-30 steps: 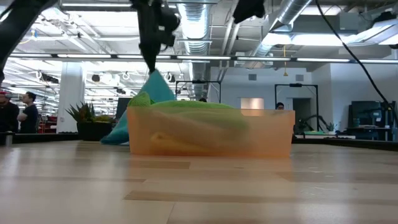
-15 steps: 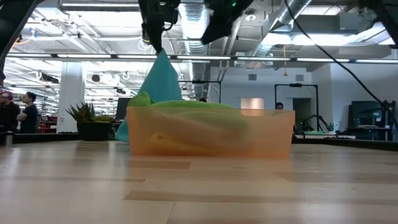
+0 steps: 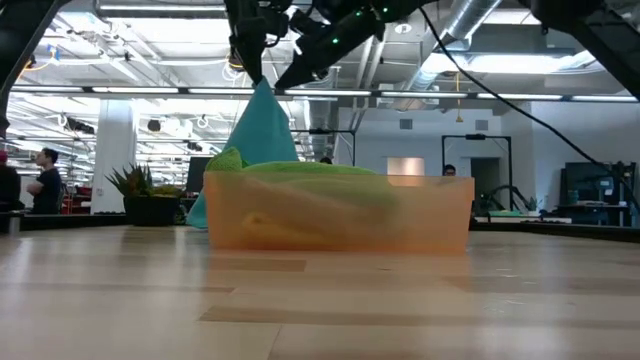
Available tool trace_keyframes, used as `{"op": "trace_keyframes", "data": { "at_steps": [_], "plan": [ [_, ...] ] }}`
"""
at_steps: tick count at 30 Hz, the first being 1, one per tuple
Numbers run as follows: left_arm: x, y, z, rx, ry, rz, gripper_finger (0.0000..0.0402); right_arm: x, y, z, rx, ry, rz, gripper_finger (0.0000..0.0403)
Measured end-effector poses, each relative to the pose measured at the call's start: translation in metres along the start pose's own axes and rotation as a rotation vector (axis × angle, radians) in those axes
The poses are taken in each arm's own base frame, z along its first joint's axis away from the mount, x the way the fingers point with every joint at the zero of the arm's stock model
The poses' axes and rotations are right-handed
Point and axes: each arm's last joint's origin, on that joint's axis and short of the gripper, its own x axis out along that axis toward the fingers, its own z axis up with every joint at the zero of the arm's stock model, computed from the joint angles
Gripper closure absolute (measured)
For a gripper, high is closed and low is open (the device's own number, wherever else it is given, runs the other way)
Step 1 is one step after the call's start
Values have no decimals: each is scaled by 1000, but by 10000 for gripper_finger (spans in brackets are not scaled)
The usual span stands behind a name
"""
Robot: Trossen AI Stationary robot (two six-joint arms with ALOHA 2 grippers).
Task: Sort microfiber towel by color & place in baskets
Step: Fold the blue towel
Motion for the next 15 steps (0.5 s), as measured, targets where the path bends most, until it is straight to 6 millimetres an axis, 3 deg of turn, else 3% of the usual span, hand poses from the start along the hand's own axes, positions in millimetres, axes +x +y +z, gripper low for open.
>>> {"op": "trace_keyframes", "data": {
  "at_steps": [11, 15],
  "plan": [
    [0, -2, 0, 23, -13, -51, 401, 7, -12, -1, -17, -72, -53, 221],
    [0, -2, 1, 40, -22, -56, 401, 5, -14, 0, -22, -132, 10, 221]
  ]
}}
